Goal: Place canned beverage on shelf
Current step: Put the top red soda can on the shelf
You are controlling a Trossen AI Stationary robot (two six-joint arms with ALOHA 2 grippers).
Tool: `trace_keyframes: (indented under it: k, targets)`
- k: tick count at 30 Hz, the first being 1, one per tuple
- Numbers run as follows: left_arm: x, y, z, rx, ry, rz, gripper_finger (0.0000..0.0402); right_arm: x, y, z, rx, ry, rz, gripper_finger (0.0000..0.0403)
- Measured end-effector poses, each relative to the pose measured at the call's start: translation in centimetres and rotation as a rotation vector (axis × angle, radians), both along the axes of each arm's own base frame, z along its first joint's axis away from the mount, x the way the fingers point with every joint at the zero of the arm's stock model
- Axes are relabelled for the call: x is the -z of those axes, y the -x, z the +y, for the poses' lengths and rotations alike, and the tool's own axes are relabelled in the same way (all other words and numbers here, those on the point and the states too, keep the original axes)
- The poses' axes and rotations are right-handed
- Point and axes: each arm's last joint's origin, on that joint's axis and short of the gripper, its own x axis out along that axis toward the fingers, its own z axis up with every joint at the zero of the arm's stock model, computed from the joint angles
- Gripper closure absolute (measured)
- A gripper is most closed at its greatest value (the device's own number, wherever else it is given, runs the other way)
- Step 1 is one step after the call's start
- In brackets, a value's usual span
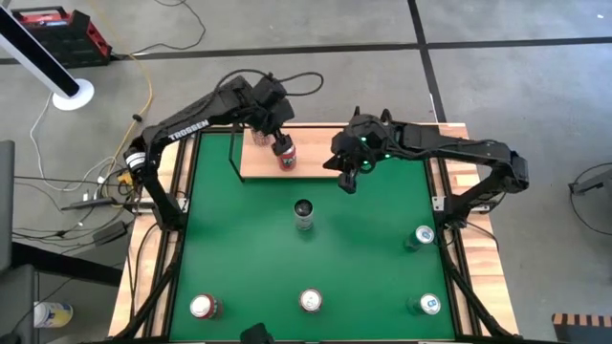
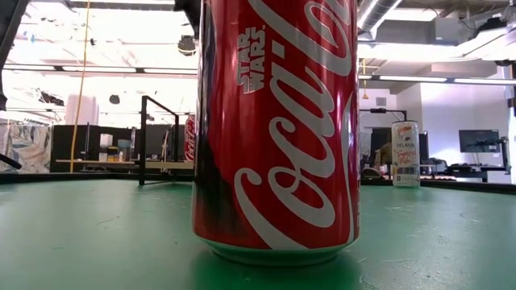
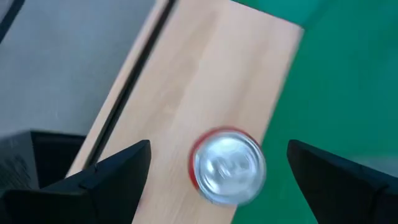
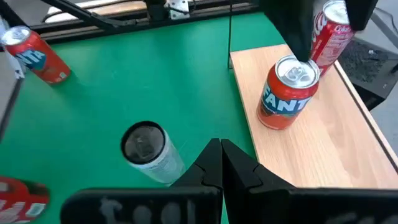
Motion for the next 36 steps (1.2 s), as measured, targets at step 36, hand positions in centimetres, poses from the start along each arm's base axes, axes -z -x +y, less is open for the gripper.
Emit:
trace_keyframes:
  k: [36]
  targets:
    - [5.9,-3.0,-1.9,-0.262,0.085,0.141,0.0043,-2.5,3.2,0.4,0.026,0.004,-0.055,0.0382]
